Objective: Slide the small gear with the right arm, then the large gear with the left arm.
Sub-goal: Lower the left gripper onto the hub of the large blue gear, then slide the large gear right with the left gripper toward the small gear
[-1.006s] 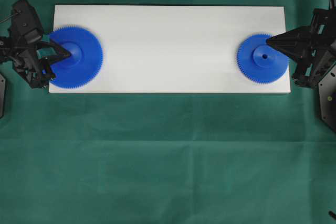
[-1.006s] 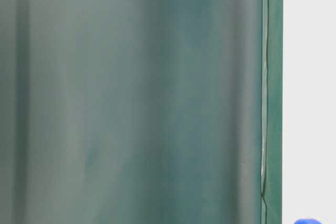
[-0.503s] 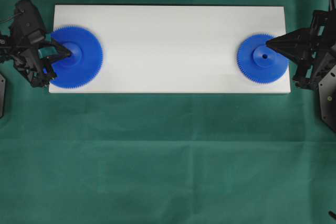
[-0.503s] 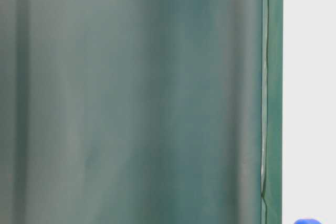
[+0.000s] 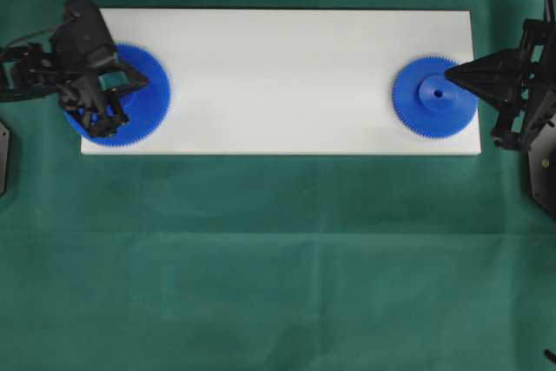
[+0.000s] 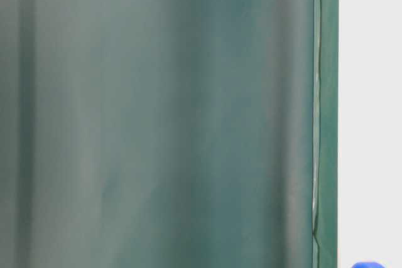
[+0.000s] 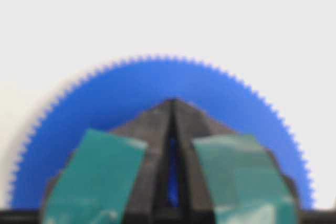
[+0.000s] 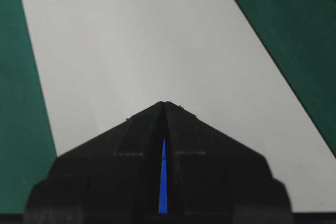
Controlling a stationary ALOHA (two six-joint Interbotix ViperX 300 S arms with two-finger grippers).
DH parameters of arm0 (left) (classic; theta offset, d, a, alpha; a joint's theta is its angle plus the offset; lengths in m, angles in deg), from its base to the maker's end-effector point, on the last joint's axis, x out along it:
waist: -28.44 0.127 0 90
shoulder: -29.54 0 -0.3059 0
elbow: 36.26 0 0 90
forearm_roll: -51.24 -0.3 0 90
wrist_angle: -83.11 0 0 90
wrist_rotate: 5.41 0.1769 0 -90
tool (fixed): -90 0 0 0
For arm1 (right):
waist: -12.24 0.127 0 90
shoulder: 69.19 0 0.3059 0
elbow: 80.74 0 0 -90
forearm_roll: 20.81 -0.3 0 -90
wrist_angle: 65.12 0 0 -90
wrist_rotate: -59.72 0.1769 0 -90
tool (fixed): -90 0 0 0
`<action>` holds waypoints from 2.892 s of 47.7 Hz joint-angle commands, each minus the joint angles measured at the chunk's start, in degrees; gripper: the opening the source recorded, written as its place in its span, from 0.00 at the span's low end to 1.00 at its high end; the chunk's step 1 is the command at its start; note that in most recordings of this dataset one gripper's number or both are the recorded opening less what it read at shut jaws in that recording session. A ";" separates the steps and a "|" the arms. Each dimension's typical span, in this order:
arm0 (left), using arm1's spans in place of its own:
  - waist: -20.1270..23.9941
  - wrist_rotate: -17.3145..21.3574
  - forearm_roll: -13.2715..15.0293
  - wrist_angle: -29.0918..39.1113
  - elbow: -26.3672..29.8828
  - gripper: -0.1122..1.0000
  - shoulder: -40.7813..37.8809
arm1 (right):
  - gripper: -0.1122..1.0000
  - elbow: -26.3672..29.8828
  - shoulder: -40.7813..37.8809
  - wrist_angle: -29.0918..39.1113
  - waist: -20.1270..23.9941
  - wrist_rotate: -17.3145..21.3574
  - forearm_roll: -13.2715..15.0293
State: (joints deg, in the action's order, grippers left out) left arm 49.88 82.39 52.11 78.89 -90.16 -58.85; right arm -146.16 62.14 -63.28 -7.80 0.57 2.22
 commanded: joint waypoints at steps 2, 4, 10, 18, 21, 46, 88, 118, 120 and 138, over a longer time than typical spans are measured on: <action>-0.44 -0.18 -0.09 2.29 1.14 0.10 1.32 | 0.55 0.18 1.41 0.09 0.18 0.18 -0.09; -0.44 -0.18 -0.09 4.66 1.32 0.10 2.72 | 0.55 0.09 2.02 0.35 0.18 0.18 -0.09; -0.88 -0.26 0.00 11.16 1.49 0.10 7.56 | 0.55 -0.26 3.25 0.79 0.26 0.18 -0.09; -1.41 -0.26 0.00 16.44 1.41 0.10 16.26 | 0.55 -0.44 3.25 0.79 0.26 0.18 -0.09; -1.49 -0.26 -0.09 17.49 1.05 0.10 18.98 | 0.55 -0.44 3.25 0.79 0.26 0.00 0.00; 0.44 -0.26 -0.09 13.89 -4.83 0.10 18.72 | 0.55 -0.26 3.16 0.79 0.26 0.18 0.00; -3.25 0.18 0.00 10.99 20.48 0.10 -16.96 | 0.55 -0.62 3.08 0.53 0.26 0.00 0.09; -10.37 0.26 -0.18 22.32 63.90 0.10 -41.40 | 0.55 -1.32 3.25 0.44 0.26 -0.09 0.26; -10.55 0.26 -0.18 23.20 65.30 0.10 -42.19 | 0.55 -1.41 3.34 0.44 0.35 -0.09 0.26; -10.72 0.18 -0.18 26.10 66.97 0.10 -42.80 | 0.55 -1.85 3.69 0.26 0.26 -0.09 0.26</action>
State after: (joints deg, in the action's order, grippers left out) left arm 39.69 82.57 51.94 104.29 -22.84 -102.62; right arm -148.62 65.83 -62.49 -7.53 0.57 2.39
